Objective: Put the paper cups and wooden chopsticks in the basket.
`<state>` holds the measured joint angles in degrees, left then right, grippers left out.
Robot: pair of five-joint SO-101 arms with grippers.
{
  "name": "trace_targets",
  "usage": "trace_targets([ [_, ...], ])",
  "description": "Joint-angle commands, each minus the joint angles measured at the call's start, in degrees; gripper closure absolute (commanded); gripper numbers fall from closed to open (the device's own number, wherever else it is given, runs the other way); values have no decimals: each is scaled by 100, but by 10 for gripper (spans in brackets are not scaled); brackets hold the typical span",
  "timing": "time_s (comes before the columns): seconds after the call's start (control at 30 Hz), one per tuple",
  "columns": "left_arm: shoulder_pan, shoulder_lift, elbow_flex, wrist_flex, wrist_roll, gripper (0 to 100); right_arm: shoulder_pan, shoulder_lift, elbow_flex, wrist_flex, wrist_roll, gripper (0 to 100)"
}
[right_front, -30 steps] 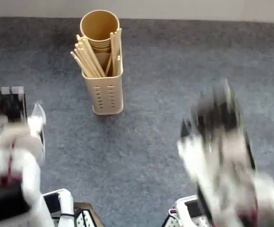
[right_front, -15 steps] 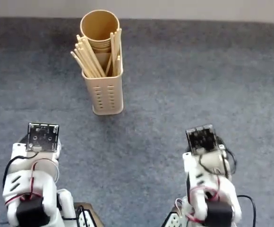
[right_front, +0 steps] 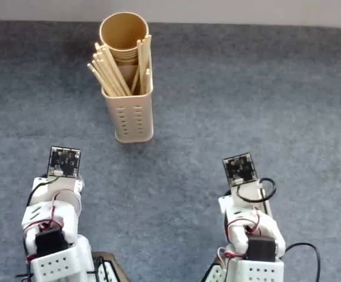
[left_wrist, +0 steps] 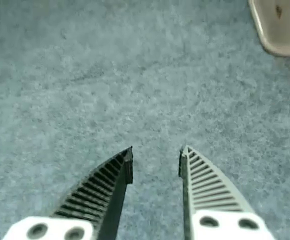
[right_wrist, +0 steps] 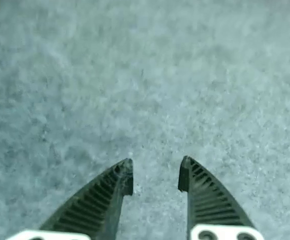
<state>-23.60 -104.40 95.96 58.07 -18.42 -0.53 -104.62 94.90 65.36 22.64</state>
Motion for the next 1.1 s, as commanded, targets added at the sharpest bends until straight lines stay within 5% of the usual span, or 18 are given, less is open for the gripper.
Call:
trace_targets([
  [0.0, -31, 4, 110, -176, -35, 821, -4, -31, 866, -356, -35, 835],
  [0.33, -75, 22, 110, 9, -53, 822, 4, -40, 936, 708, -9, 835],
  [0.57, -57, -13, 110, 2022, -62, 821, 4, -40, 927, 699, -9, 835],
  [1.07, -48, 13, 110, 1943, -62, 821, 4, -40, 927, 699, -9, 835],
])
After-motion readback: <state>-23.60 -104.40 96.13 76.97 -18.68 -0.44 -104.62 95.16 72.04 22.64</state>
